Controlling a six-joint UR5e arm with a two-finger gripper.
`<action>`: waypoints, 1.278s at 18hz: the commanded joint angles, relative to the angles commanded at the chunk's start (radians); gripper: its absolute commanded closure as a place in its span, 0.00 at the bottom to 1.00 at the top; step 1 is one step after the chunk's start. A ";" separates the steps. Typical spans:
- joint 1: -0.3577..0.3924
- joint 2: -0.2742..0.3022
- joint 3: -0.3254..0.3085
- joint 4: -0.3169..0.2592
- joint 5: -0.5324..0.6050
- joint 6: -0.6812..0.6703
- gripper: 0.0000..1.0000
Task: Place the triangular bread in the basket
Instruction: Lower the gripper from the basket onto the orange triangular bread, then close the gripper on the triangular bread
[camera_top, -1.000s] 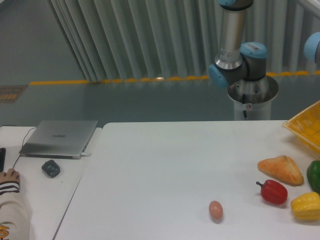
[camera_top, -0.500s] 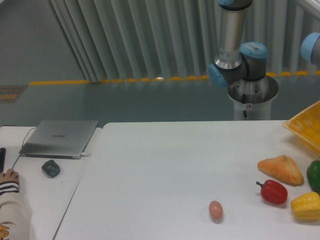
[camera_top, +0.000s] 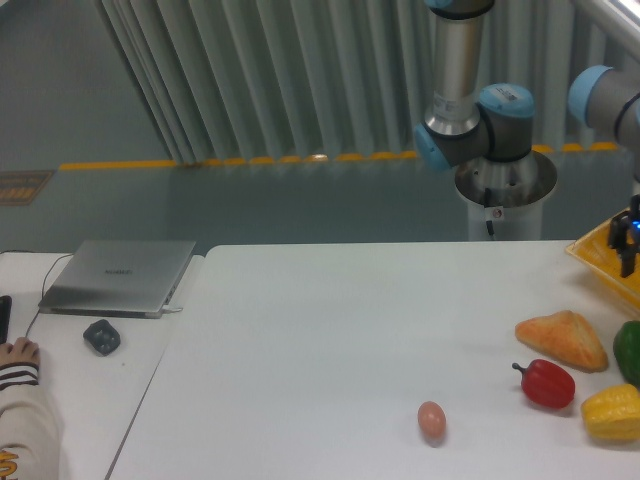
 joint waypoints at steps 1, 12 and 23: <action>-0.024 -0.006 0.000 0.006 0.003 -0.037 0.00; -0.152 -0.018 -0.140 0.003 0.146 -0.149 0.00; -0.174 -0.080 -0.155 0.003 0.176 -0.149 0.06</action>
